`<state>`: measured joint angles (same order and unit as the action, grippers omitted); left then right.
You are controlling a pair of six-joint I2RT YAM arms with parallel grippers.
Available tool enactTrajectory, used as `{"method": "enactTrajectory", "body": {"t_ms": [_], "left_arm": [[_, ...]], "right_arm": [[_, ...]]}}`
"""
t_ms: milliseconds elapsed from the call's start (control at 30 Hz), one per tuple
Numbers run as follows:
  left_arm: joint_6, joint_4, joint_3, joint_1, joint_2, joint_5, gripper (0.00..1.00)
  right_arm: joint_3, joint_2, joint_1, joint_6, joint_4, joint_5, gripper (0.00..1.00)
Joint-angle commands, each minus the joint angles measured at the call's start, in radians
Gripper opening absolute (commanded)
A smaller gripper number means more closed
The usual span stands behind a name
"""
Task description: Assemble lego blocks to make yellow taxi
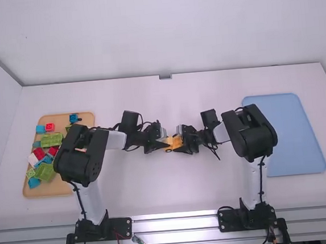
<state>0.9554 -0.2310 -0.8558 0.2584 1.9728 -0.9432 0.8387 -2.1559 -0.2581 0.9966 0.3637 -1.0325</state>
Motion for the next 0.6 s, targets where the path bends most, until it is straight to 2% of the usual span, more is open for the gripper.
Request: {"method": "enactTrajectory", "body": {"t_ms": [0, 33, 233, 267, 300, 567], "left_arm": [[0.010, 0.011, -0.009, 0.008, 0.008, -0.009, 0.04], [0.011, 0.011, -0.009, 0.013, 0.008, -0.008, 0.06], [0.010, 0.013, -0.009, 0.017, 0.008, -0.009, 0.31], [0.010, 0.013, -0.009, 0.016, 0.008, -0.006, 0.40], [0.010, 0.013, -0.009, 0.016, 0.008, -0.006, 0.44], [-0.003, -0.011, -0.009, 0.016, 0.008, -0.010, 0.54]], "right_arm": [[0.013, -0.017, 0.003, -0.005, -0.002, -0.006, 0.56], [0.013, -0.017, 0.002, -0.005, -0.003, -0.006, 0.56], [0.013, -0.017, 0.009, -0.006, -0.005, -0.006, 0.56], [0.013, -0.017, 0.009, -0.006, -0.005, -0.006, 0.56], [0.013, -0.017, 0.009, -0.006, -0.005, -0.006, 0.56], [0.013, -0.017, 0.009, -0.006, -0.005, -0.006, 0.56]]}}
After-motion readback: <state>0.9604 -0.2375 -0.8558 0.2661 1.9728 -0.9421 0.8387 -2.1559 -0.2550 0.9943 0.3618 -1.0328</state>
